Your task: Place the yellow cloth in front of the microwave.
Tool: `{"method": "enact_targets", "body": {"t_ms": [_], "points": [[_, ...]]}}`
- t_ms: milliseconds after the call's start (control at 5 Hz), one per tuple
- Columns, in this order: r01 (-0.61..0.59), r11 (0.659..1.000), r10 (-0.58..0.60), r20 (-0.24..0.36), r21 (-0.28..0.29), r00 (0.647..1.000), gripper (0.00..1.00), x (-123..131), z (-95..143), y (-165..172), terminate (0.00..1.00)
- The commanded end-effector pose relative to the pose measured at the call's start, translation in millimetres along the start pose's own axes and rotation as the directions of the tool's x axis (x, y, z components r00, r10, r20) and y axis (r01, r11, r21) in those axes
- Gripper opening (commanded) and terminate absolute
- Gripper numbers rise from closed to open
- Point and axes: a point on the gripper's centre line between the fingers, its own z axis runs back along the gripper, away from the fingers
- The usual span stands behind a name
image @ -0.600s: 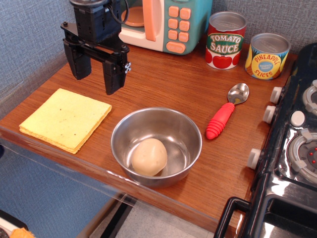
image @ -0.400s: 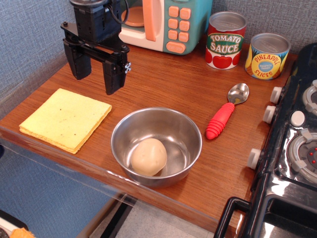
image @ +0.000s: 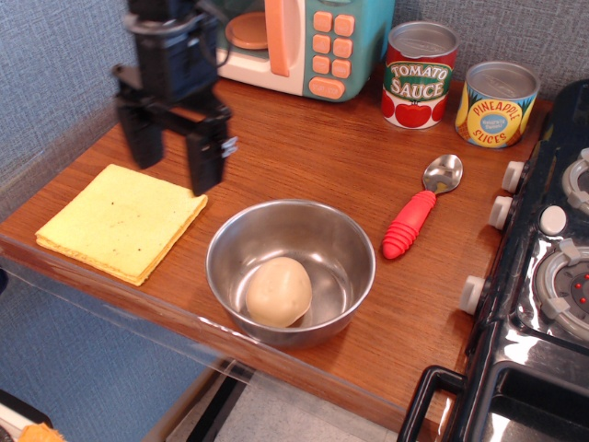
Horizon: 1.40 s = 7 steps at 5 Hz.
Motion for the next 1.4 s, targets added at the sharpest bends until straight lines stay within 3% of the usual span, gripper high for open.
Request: {"method": "enact_targets", "body": {"t_ms": [0, 400, 800, 1000, 1200], "points": [[-0.096, 0.992, 0.091, 0.062, 0.085, 0.994, 1.0, -25, -19, 49, 0.0], [-0.06, 0.989, 0.041, 0.136, 0.138, 0.99, 1.0, -7, -64, 69, 0.0], [-0.028, 0.998, 0.016, 0.185, 0.059, 0.983, 1.0, 2, -74, 67, 0.0], [-0.029, 0.999, 0.023, 0.156, 0.038, 0.988, 1.0, 1, -85, 72, 0.0], [-0.022, 0.998, 0.015, 0.131, 0.055, 0.991, 1.0, 8, -95, 72, 0.0]]}}
